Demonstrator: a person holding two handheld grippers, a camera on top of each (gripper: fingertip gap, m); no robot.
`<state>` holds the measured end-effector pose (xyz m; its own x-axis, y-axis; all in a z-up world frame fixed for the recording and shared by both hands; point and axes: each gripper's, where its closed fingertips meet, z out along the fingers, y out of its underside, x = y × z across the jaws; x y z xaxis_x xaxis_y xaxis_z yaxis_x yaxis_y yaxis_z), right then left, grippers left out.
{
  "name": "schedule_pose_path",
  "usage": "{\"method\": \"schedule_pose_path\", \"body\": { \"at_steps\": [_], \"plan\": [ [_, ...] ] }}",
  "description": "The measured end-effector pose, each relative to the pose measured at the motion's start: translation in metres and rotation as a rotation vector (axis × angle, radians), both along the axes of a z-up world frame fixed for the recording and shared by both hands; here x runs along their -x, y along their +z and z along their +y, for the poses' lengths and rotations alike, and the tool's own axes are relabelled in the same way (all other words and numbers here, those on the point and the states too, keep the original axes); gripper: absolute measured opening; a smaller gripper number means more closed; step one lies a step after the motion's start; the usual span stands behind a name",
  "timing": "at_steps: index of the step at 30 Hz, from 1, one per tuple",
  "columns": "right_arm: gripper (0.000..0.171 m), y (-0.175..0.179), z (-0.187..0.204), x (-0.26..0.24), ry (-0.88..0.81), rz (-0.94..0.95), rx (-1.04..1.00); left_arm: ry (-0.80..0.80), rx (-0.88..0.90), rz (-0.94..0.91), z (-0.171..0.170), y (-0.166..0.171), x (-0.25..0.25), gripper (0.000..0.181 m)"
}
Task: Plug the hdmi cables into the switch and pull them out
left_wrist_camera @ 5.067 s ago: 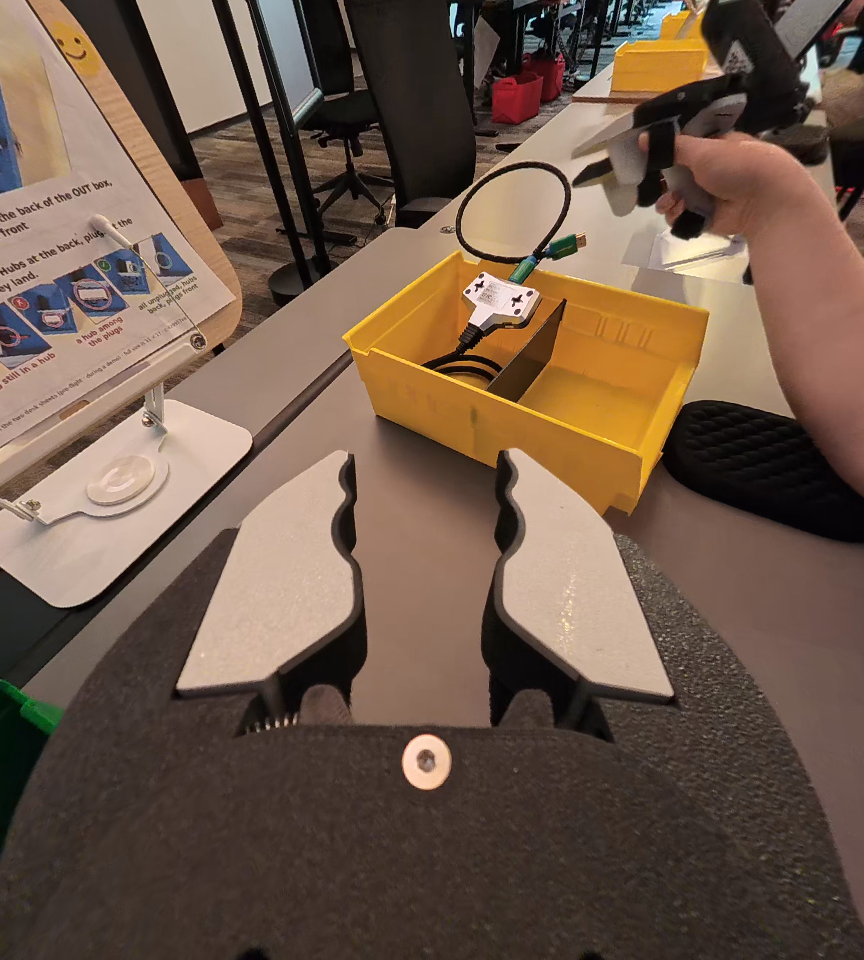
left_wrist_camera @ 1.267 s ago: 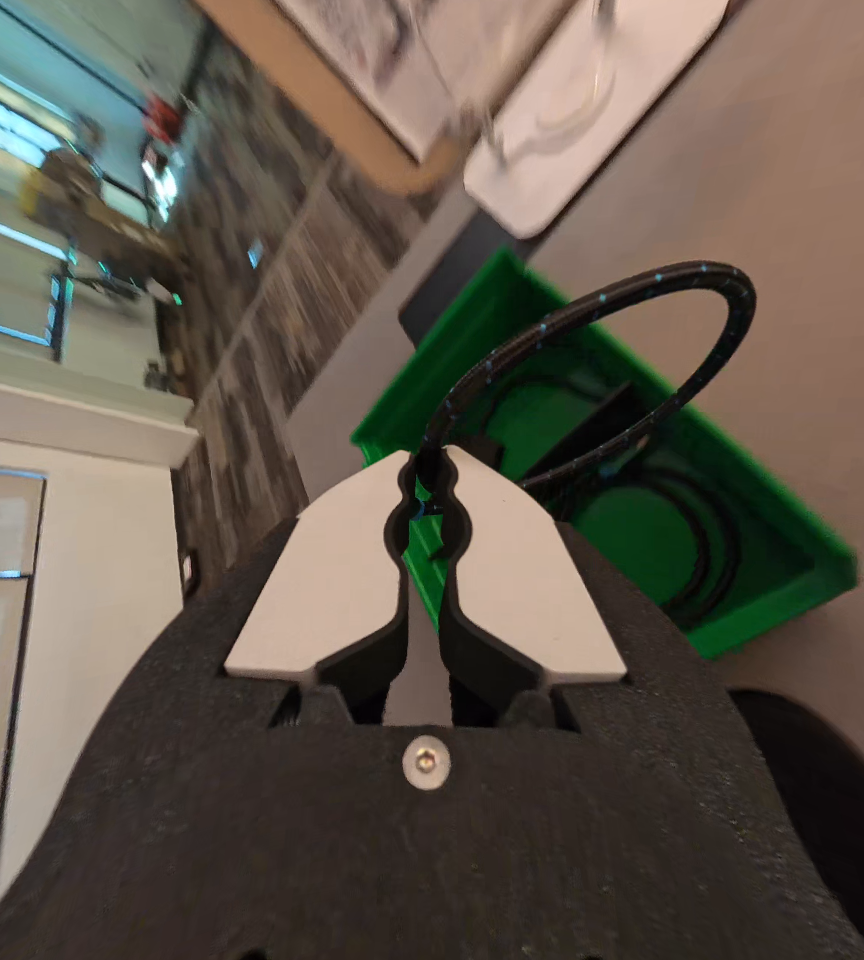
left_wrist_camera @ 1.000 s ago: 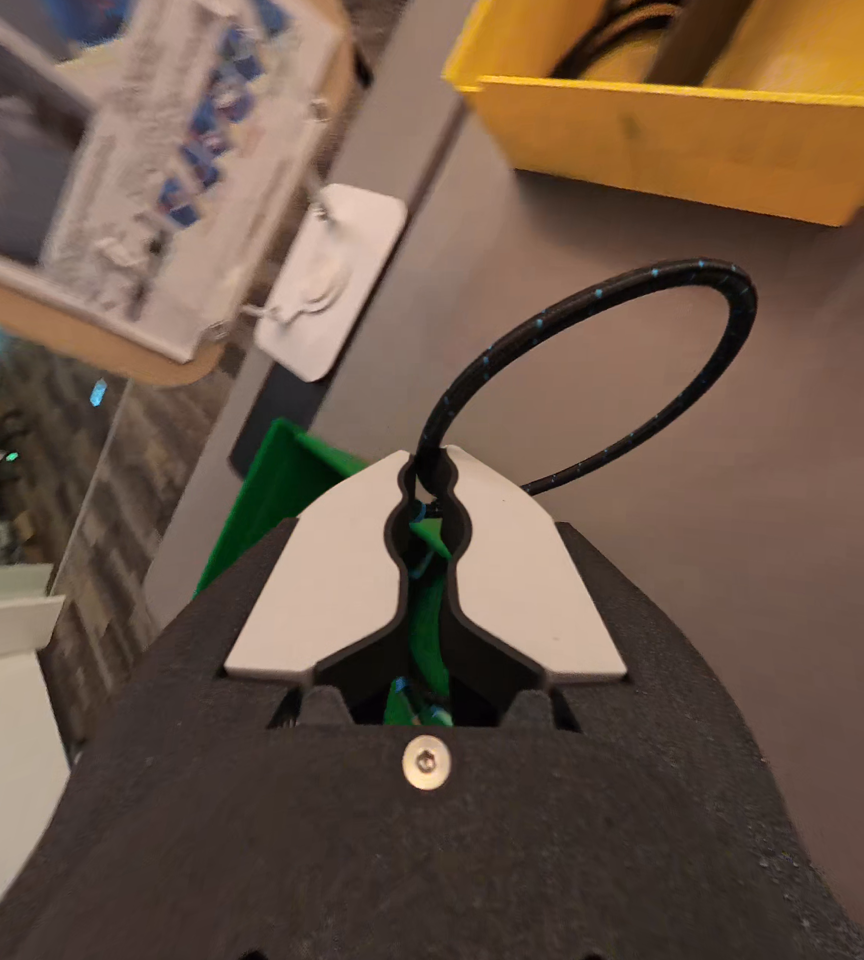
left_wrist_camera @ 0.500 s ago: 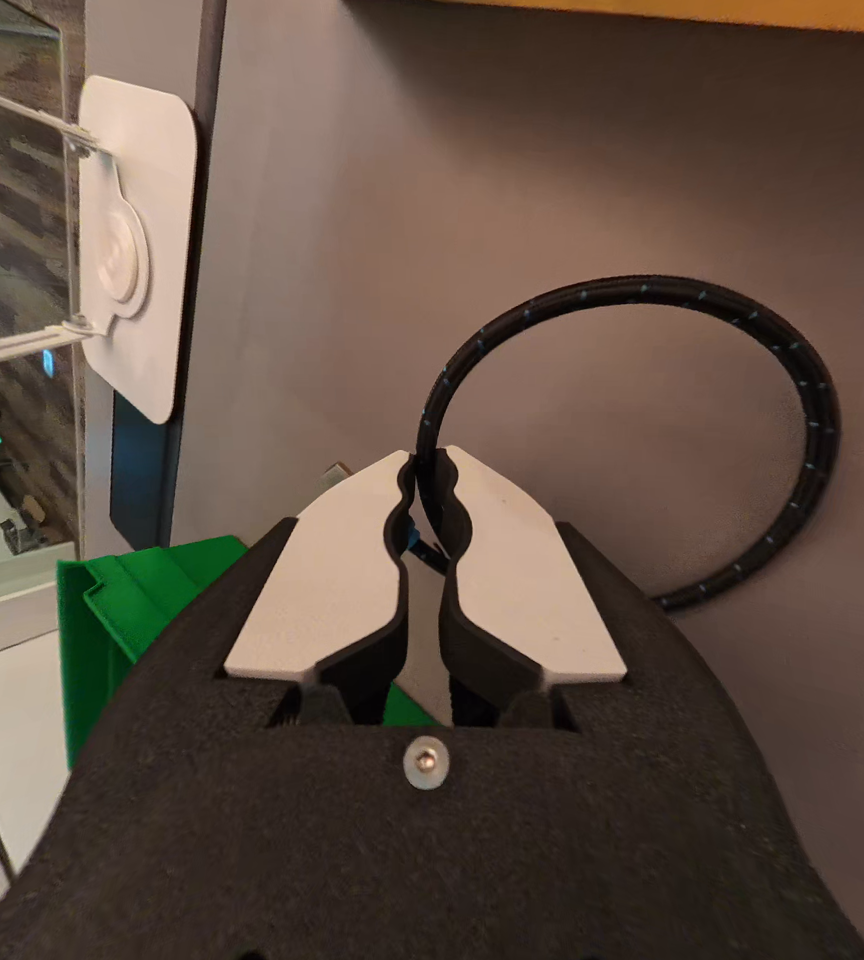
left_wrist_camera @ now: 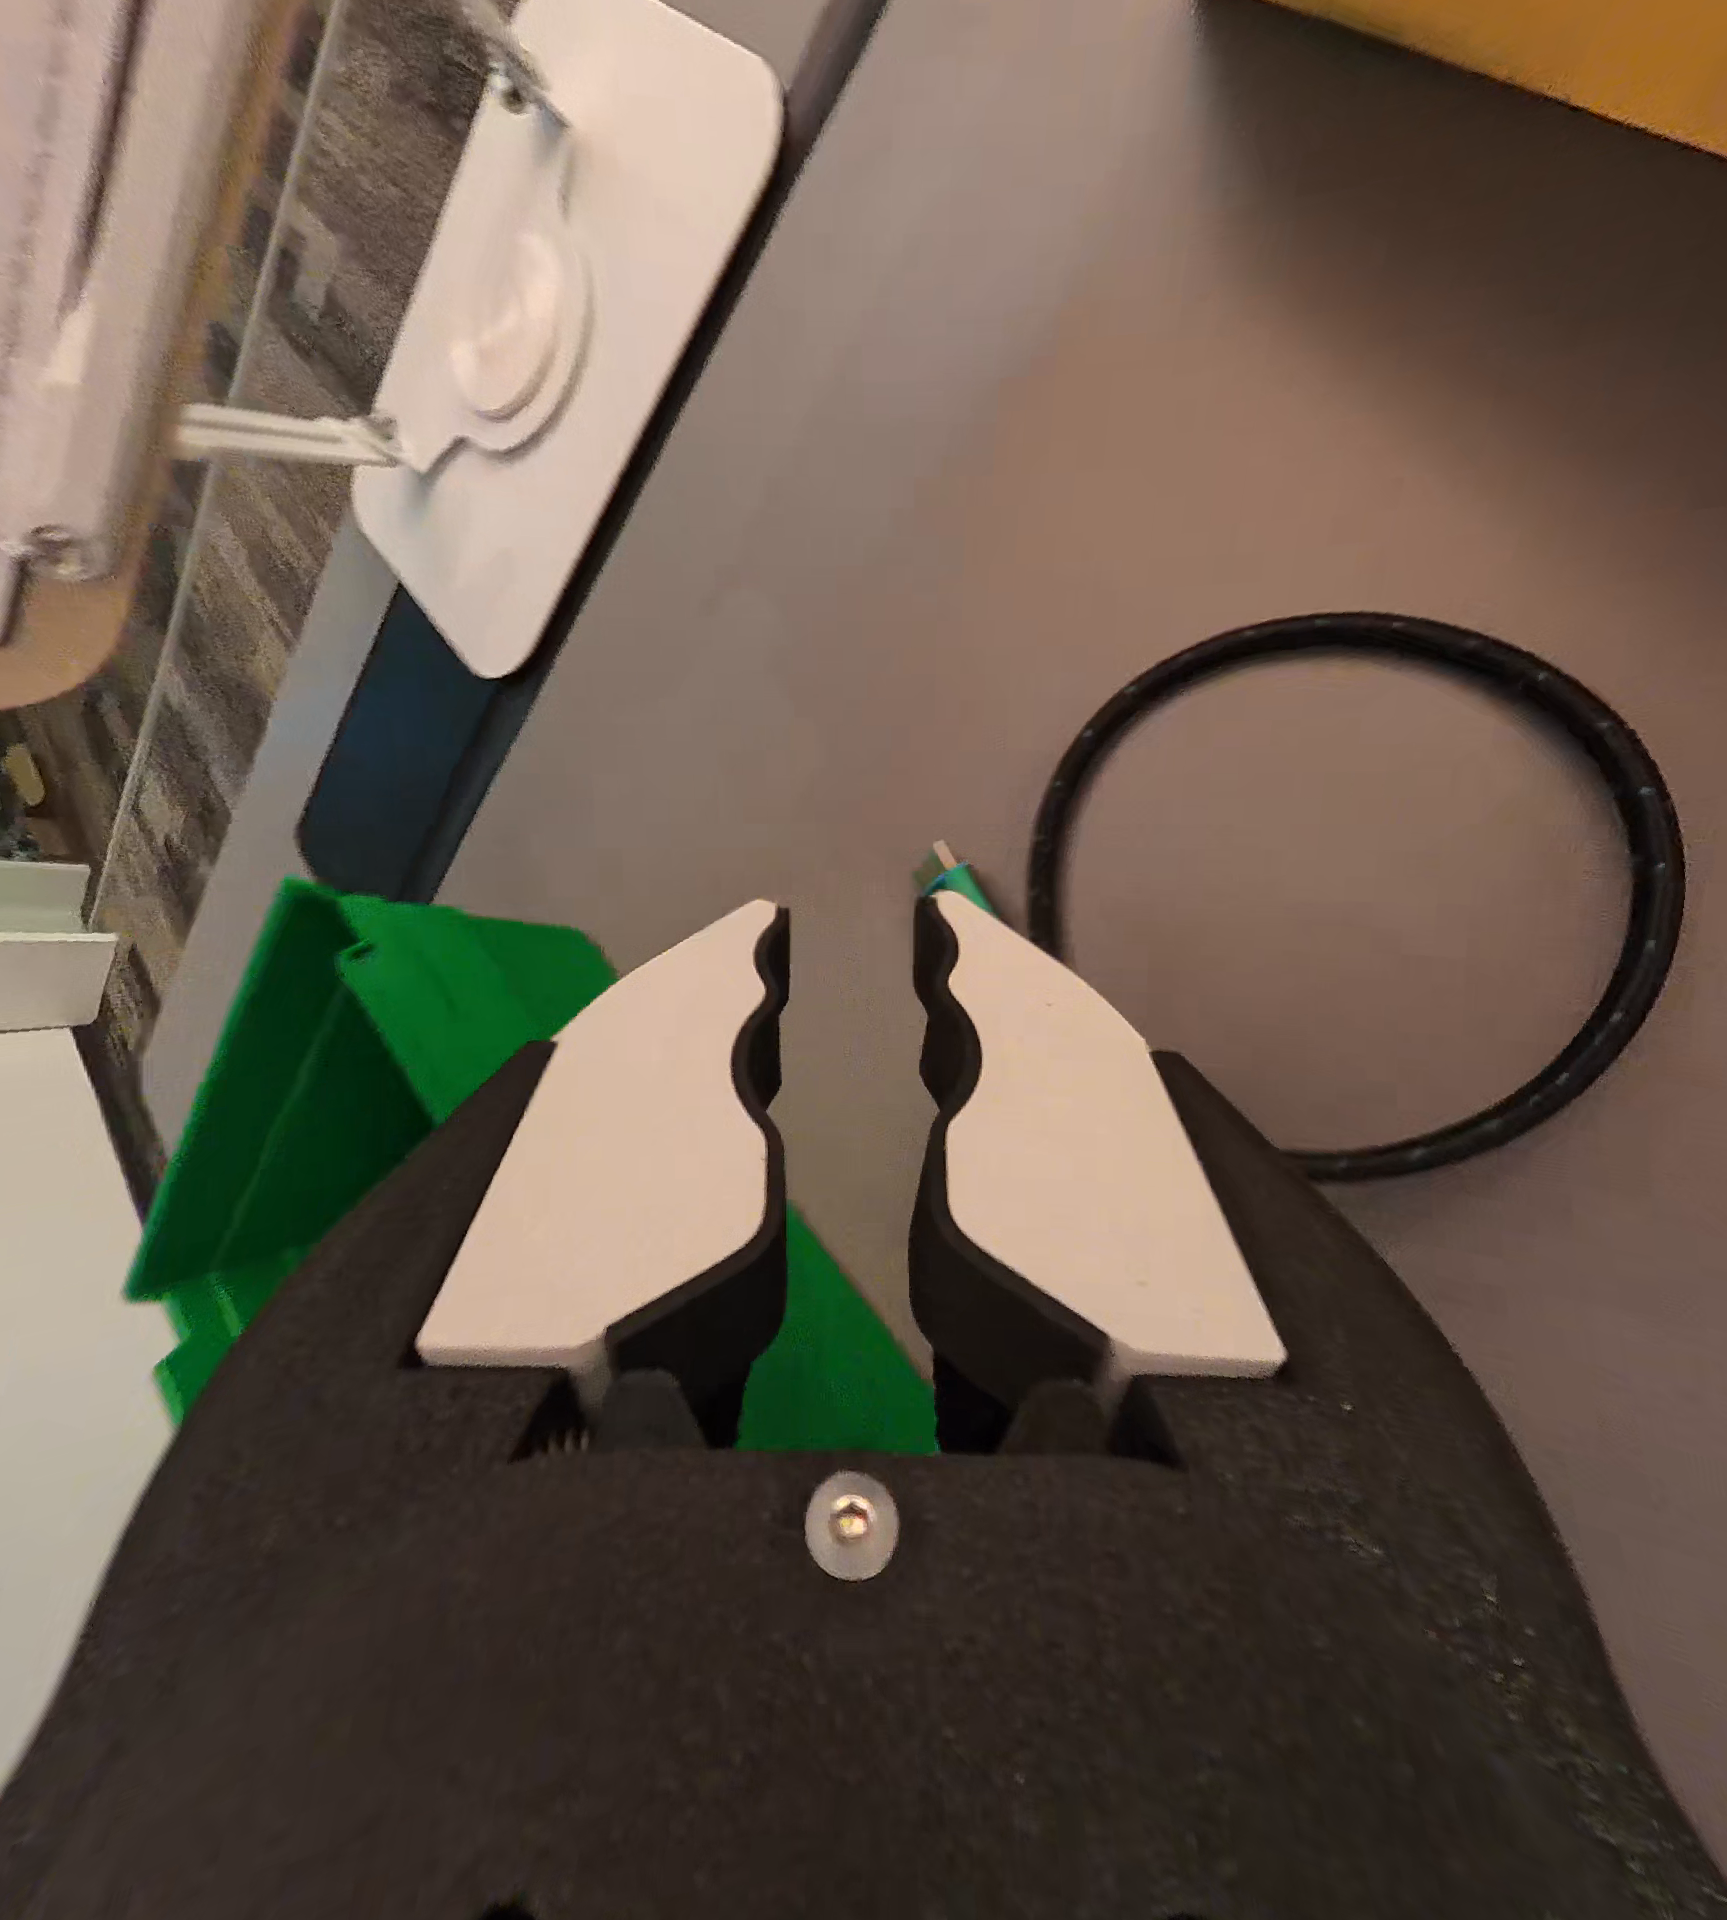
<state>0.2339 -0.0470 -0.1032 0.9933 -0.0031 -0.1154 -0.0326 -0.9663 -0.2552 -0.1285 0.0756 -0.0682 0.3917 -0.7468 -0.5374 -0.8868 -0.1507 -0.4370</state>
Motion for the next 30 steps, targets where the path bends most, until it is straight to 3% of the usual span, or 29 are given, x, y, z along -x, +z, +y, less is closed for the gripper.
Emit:
{"method": "schedule_pose_path", "body": {
  "at_steps": [6,12,16,23,27,30],
  "plan": [
    [0.005,0.000,-0.006,-0.016,-0.082,0.037,-0.013,0.109,-0.016,-0.066,0.023,0.048,0.057,0.022],
    [0.005,0.000,-0.028,-0.047,-0.229,0.112,-0.034,0.341,-0.016,-0.128,0.070,0.068,0.149,0.021],
    [0.005,0.000,-0.040,-0.067,-0.330,0.120,-0.045,0.437,0.089,-0.195,0.085,0.057,0.188,0.022],
    [0.007,0.000,-0.057,-0.086,-0.490,0.186,-0.074,0.465,0.255,-0.246,0.095,0.025,0.211,0.022],
    [0.008,0.000,-0.059,-0.085,-0.517,0.188,-0.066,0.397,0.290,-0.251,0.105,0.009,0.201,0.019],
    [0.014,0.001,-0.055,-0.081,-0.466,0.213,-0.066,0.320,0.351,-0.111,0.113,-0.013,0.192,0.019]
  ]
}}
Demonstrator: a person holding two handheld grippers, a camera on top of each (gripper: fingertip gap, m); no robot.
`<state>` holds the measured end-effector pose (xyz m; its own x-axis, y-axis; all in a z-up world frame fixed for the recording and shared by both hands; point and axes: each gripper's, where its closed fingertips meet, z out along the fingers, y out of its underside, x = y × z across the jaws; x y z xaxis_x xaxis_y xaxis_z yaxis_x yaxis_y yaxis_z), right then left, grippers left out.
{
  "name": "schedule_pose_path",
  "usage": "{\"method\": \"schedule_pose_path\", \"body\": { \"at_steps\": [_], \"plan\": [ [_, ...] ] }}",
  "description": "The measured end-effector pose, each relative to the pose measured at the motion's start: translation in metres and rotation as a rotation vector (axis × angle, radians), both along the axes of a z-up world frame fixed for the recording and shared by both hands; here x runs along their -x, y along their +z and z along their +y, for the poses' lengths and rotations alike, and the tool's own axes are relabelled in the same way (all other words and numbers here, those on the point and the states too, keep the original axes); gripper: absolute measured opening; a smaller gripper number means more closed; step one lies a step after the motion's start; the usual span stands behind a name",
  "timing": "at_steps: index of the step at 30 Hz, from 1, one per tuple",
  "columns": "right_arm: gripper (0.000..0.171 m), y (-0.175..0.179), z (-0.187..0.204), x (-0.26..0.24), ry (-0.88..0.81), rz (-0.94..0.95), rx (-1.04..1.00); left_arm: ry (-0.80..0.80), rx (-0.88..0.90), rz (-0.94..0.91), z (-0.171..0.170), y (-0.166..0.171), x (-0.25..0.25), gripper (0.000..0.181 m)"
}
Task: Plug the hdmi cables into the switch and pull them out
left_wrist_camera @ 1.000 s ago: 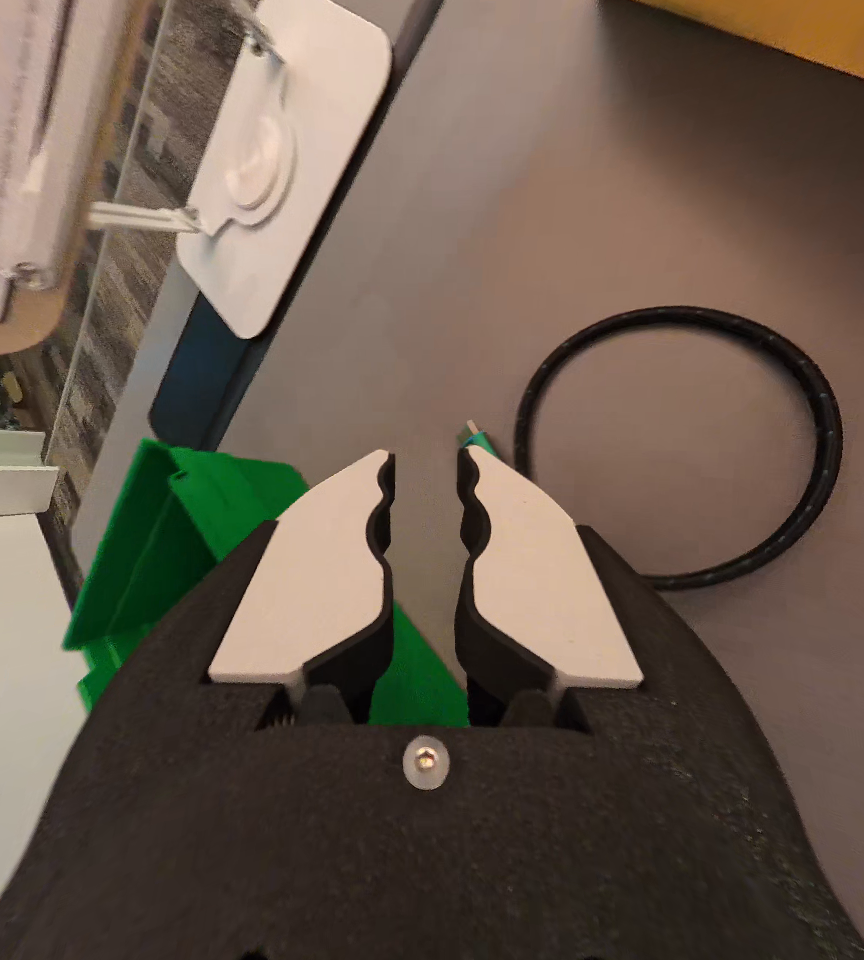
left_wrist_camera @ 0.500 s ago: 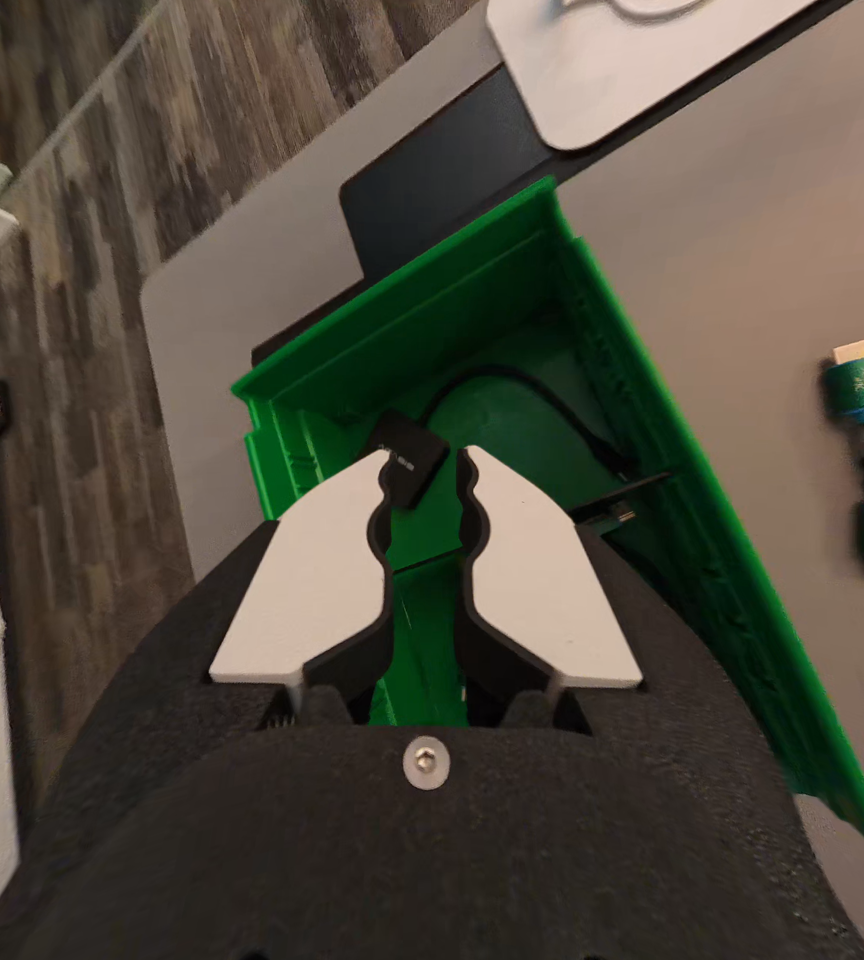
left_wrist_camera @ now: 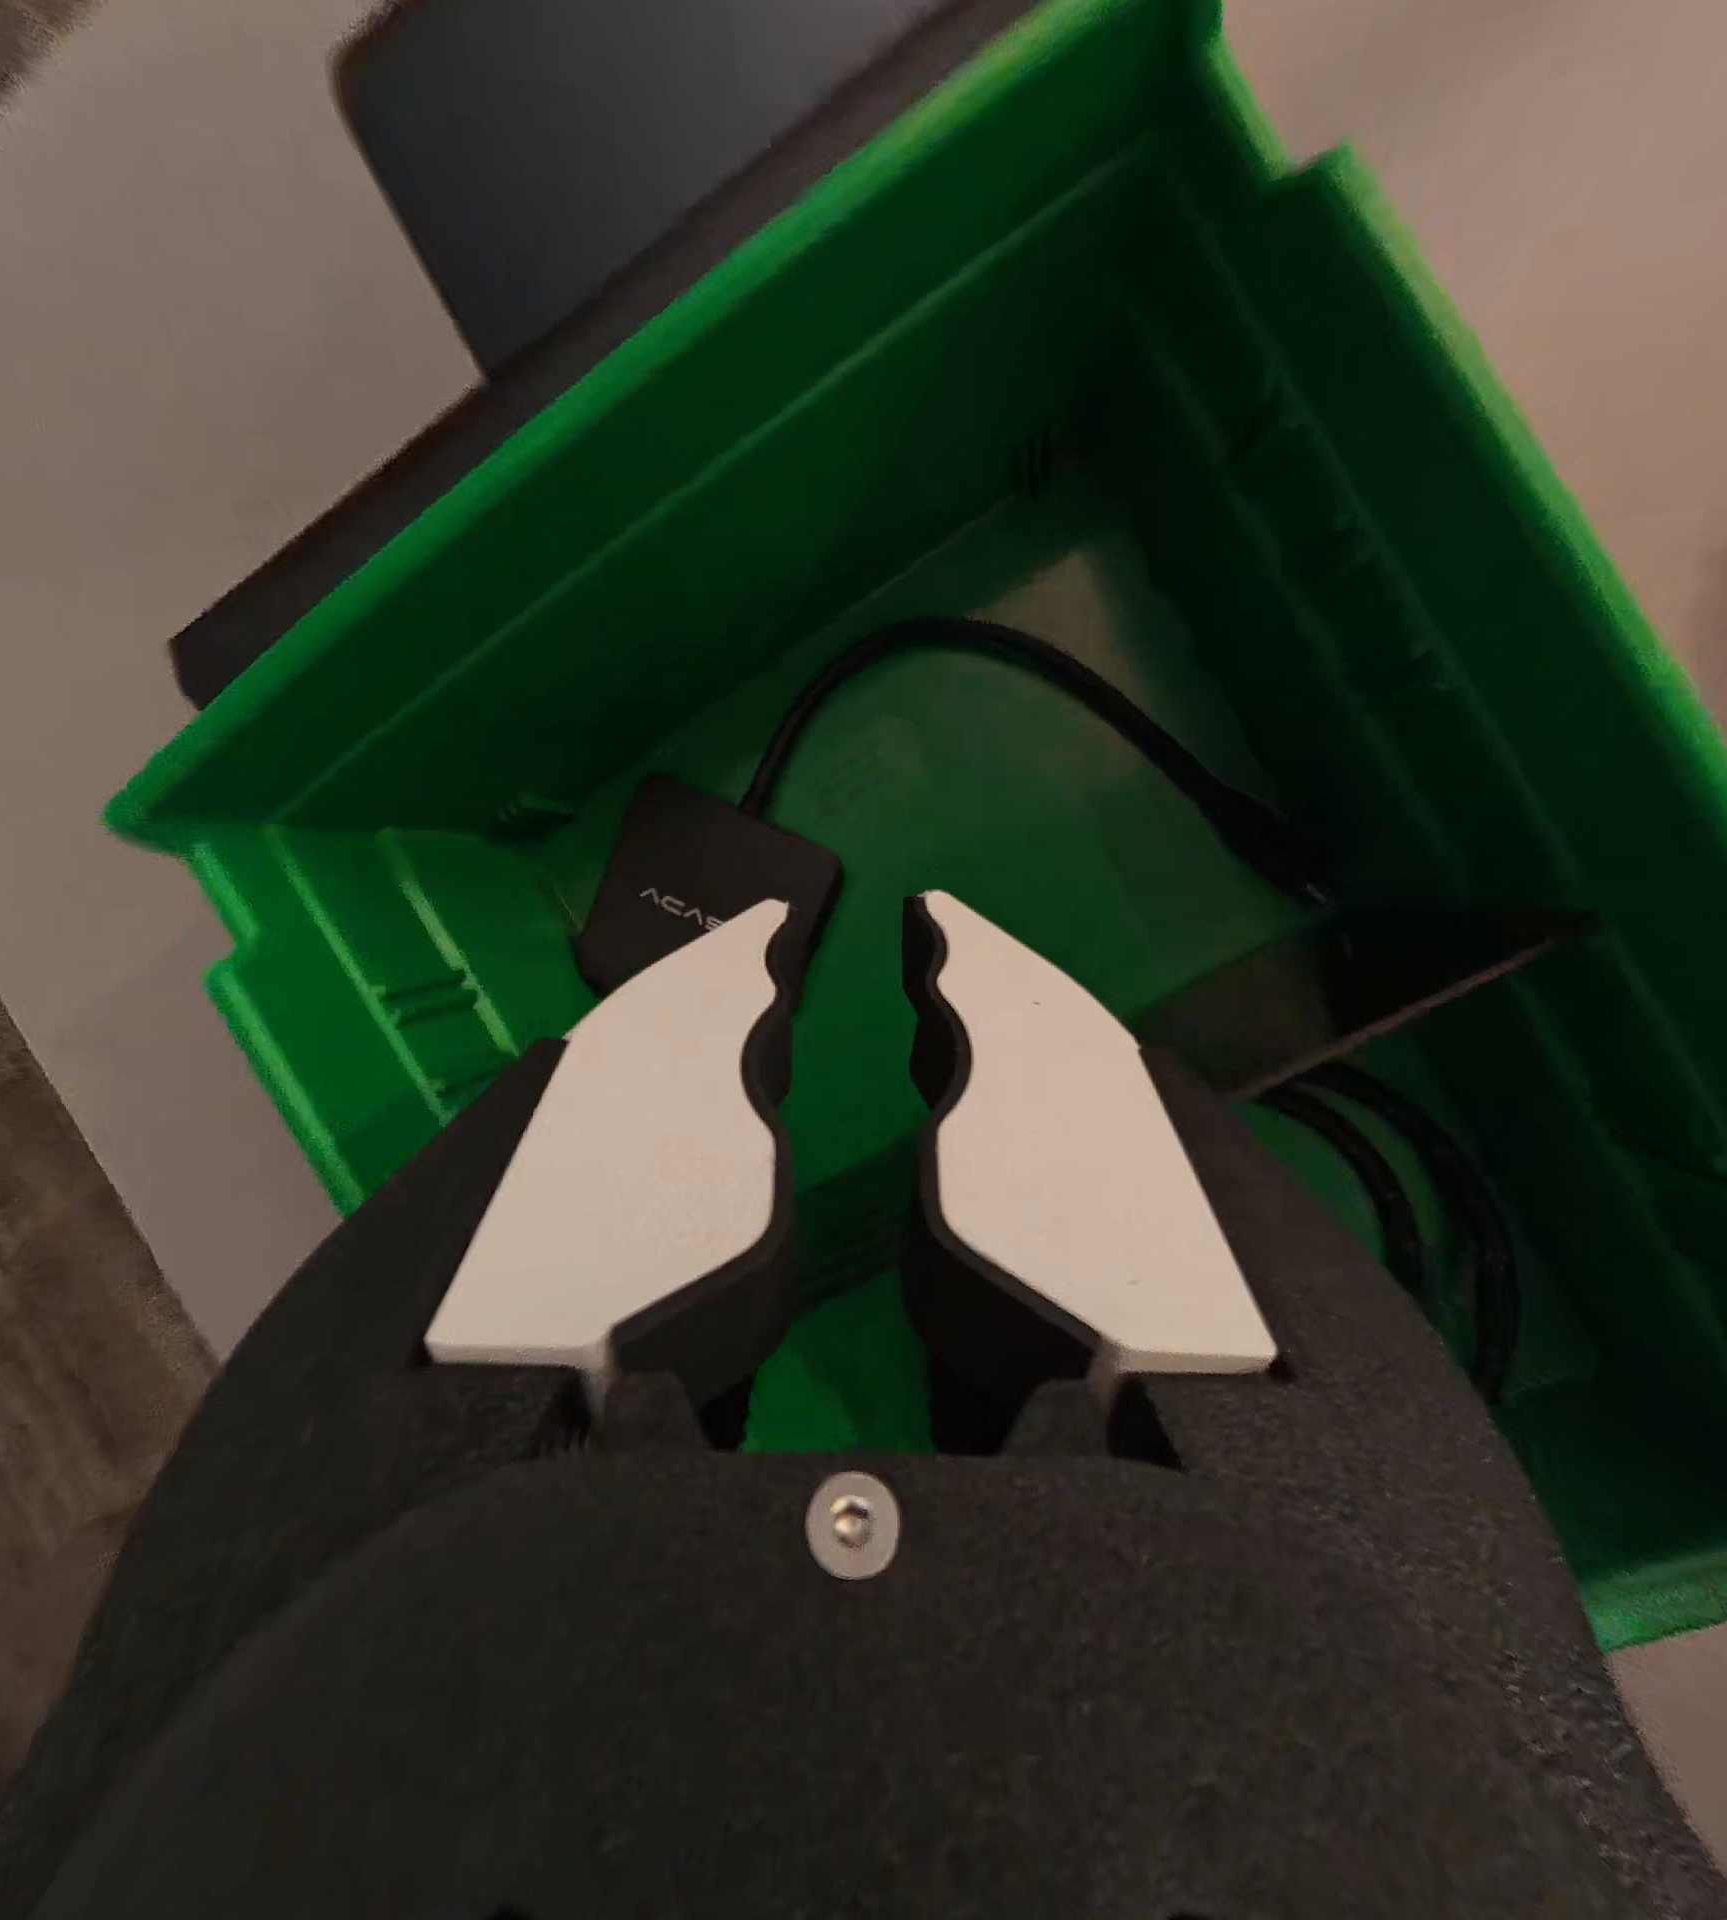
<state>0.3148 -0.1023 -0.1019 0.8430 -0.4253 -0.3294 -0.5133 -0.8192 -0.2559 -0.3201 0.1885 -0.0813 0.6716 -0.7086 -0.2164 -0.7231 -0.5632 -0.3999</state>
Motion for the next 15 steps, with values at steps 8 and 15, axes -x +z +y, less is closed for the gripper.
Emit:
{"method": "schedule_pose_path", "body": {
  "at_steps": [8,15],
  "plan": [
    [0.020,0.053,0.014,-0.019,-0.082,-0.027,-0.281,-0.443,-0.090,0.400,0.045,-0.034,-0.014,0.017],
    [0.020,0.071,0.015,-0.016,-0.061,-0.044,-0.354,-0.489,0.093,0.458,0.047,-0.064,-0.001,0.023]
  ]
}}
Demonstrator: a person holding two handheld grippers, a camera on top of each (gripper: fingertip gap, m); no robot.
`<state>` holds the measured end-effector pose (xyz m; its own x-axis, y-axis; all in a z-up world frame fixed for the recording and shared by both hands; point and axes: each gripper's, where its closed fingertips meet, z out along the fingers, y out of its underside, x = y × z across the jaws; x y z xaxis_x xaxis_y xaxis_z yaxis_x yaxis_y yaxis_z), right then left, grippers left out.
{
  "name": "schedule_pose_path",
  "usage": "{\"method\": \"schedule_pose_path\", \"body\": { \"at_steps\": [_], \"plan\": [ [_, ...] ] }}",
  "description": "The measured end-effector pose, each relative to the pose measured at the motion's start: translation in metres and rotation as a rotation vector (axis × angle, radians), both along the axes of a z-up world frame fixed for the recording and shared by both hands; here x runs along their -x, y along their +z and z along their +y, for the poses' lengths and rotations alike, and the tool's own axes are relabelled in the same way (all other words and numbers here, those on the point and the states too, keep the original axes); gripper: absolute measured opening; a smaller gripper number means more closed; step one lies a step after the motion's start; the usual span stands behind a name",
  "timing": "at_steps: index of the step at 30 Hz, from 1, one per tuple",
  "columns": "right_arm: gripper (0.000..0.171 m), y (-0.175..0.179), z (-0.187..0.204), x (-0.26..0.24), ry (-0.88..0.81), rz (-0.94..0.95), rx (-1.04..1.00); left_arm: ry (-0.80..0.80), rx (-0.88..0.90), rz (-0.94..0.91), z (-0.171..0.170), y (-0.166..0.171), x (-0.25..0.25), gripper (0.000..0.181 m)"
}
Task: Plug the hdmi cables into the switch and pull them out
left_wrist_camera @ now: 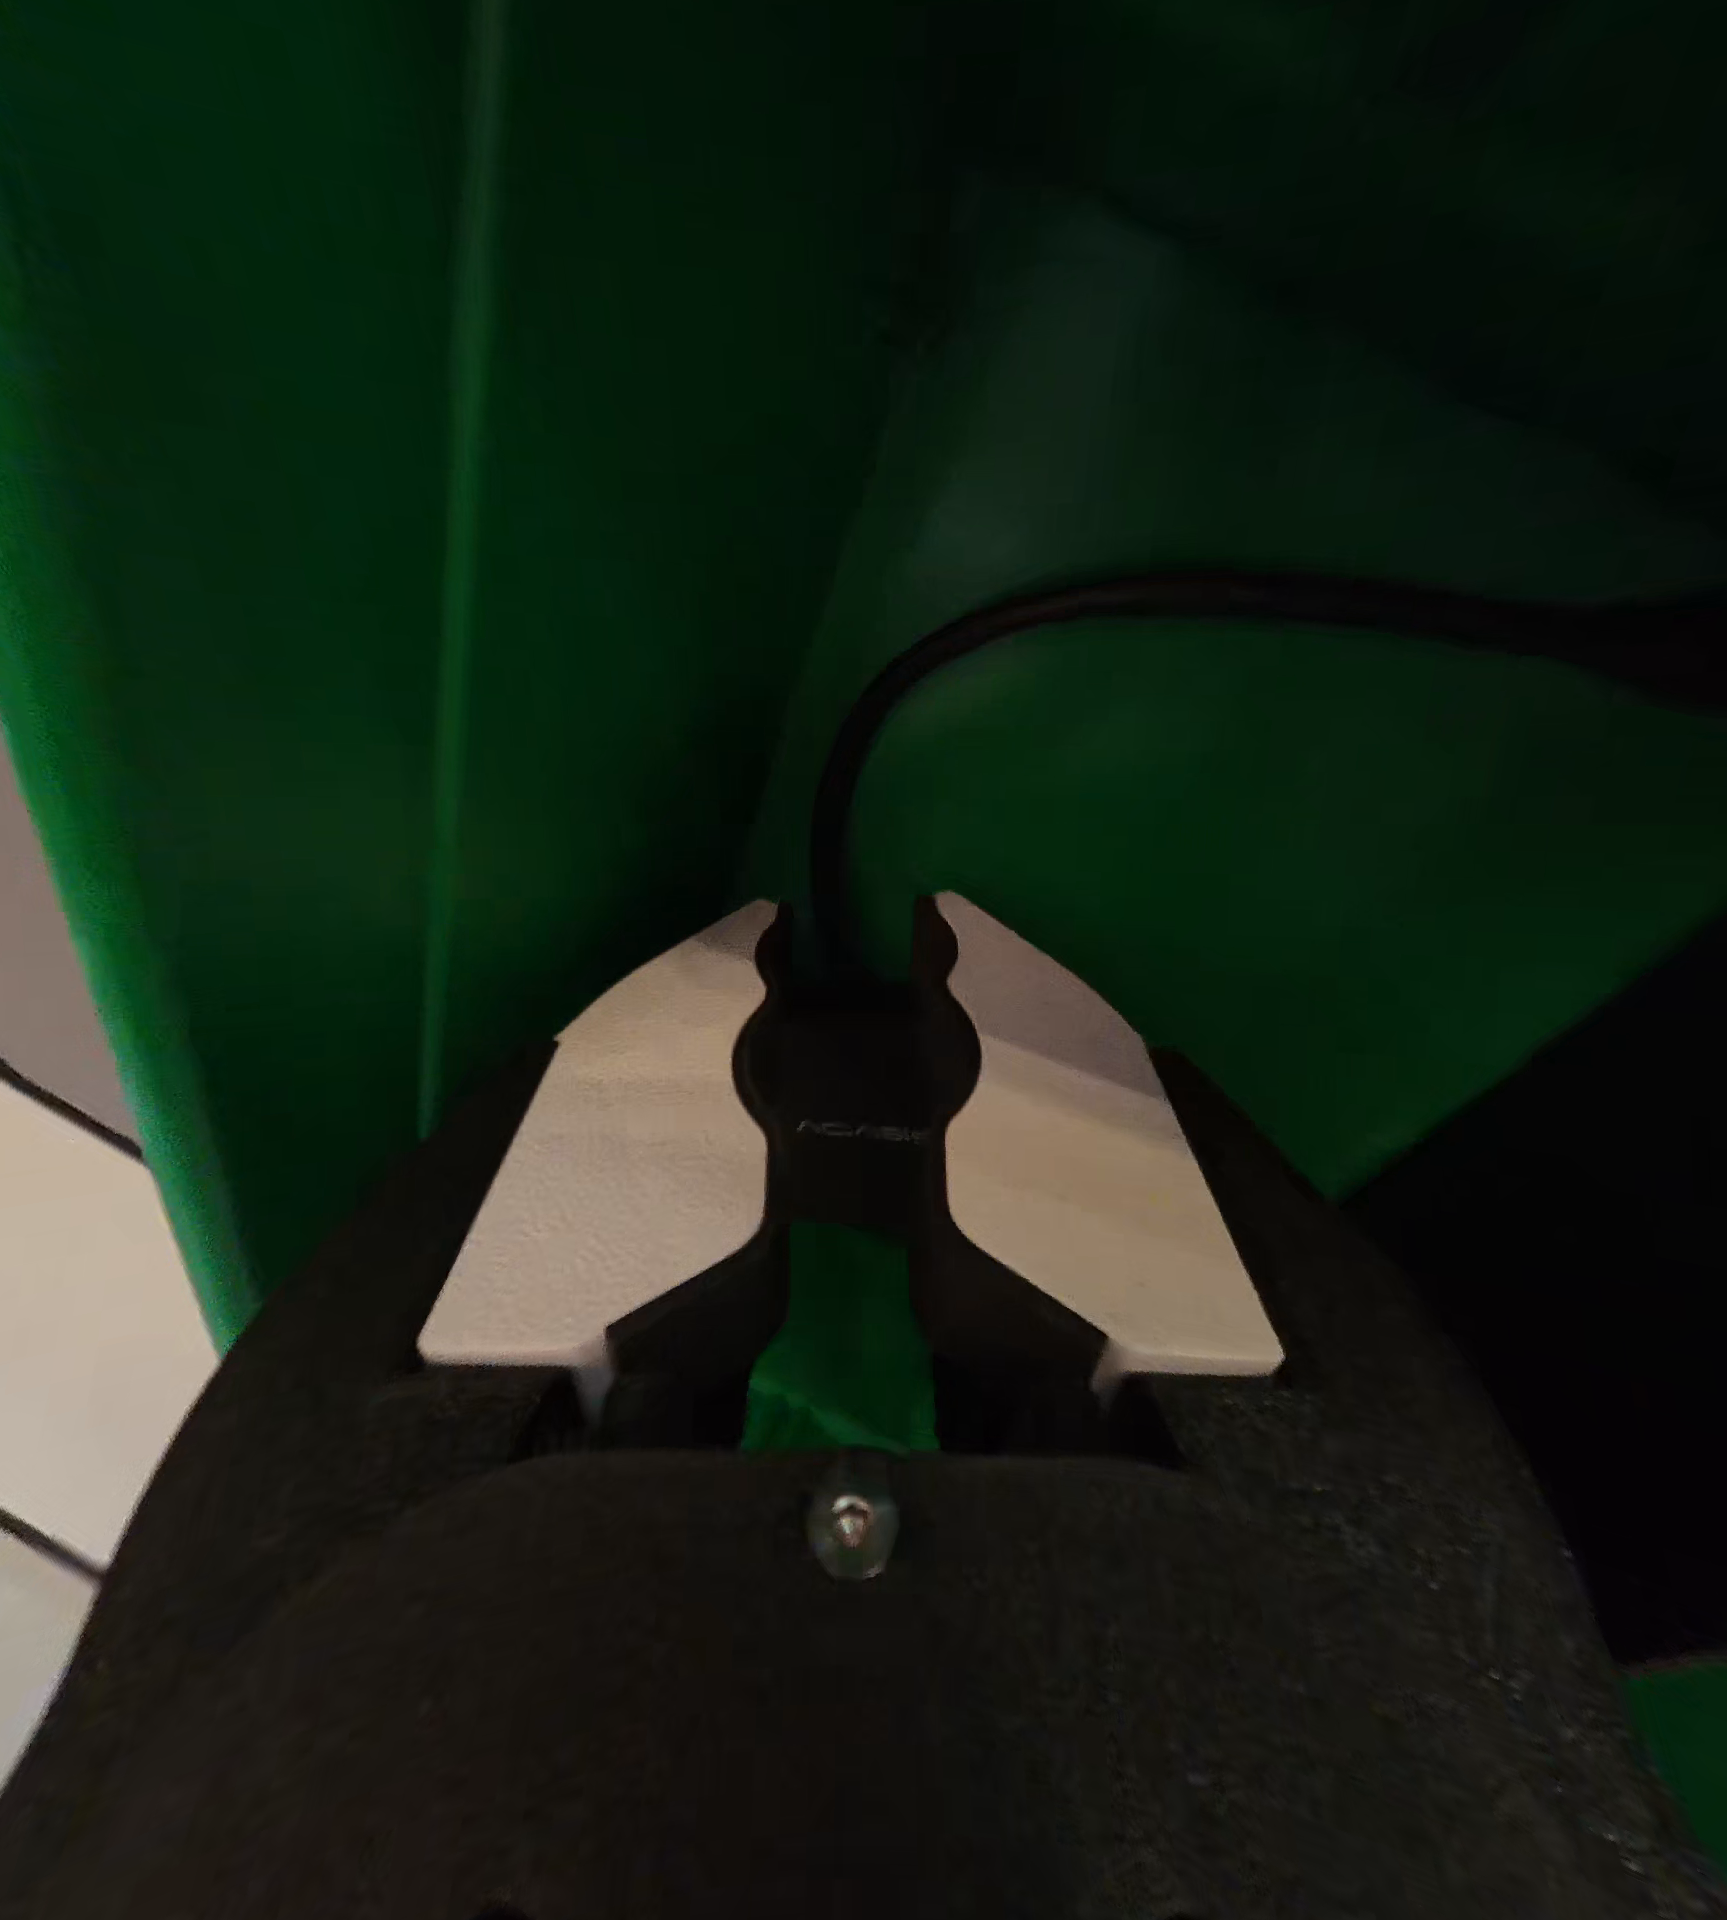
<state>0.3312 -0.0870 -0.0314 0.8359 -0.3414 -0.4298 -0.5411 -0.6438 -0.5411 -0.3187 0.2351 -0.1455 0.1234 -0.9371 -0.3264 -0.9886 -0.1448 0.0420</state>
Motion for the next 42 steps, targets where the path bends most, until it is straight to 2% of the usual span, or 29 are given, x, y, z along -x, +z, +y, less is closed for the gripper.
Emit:
{"method": "schedule_pose_path", "body": {
  "at_steps": [3,9,11,16,21,25,29,34,39,42],
  "plan": [
    [0.020,0.000,0.004,0.005,0.027,-0.006,0.002,0.003,-0.006,0.070,0.007,-0.001,0.014,0.032],
    [0.020,-0.006,0.008,0.016,0.081,-0.022,0.045,-0.021,0.071,0.084,0.003,-0.005,0.014,0.016],
    [0.020,-0.006,0.008,0.018,0.093,-0.023,0.046,-0.034,0.058,0.114,0.006,-0.005,0.014,0.018],
    [0.020,-0.008,0.008,0.021,0.108,-0.027,0.065,-0.033,0.063,0.130,0.007,-0.007,0.012,0.007],
    [0.020,-0.009,0.009,0.023,0.123,-0.026,0.063,-0.030,0.032,0.144,0.007,-0.006,0.012,0.006],
    [0.019,-0.005,0.011,0.022,0.123,-0.032,0.045,-0.053,-0.080,0.156,0.007,0.008,0.015,0.006],
    [0.019,0.005,0.013,0.024,0.130,-0.056,0.005,-0.055,-0.301,0.149,0.010,0.055,0.015,0.005],
    [0.019,0.035,0.022,0.031,0.140,-0.137,-0.103,-0.044,-0.598,0.151,0.002,0.148,0.017,0.005],
    [0.019,0.077,0.037,0.064,0.230,-0.241,-0.265,-0.066,-0.763,0.010,-0.033,0.235,-0.006,0.005],
    [0.019,0.104,0.052,0.099,0.339,-0.304,-0.395,-0.085,-0.792,-0.145,-0.063,0.275,-0.034,0.004]
  ]
}}
